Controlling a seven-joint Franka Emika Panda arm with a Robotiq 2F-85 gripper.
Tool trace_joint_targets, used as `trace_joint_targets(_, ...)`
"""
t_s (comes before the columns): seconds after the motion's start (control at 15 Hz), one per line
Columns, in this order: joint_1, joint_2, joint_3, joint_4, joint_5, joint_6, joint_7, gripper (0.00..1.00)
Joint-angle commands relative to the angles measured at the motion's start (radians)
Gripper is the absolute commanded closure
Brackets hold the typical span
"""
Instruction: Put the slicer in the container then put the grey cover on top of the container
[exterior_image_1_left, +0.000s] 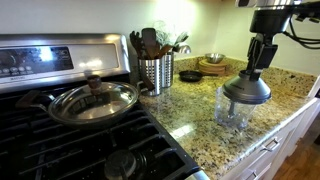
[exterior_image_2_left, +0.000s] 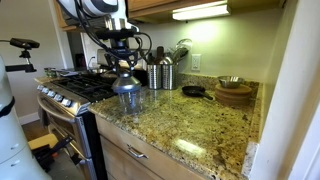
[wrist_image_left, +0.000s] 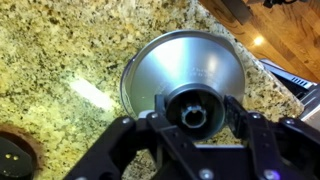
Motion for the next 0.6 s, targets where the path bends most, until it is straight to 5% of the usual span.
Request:
trace_joint_targets(0.0,0.015,-0.048,-0.006,-0.046,0.010,0.052,-0.007,0.65)
trace_joint_targets(0.53,-0.006,-0.032,-0.005,-0.038,-0.001,0.078,0.046,0.65)
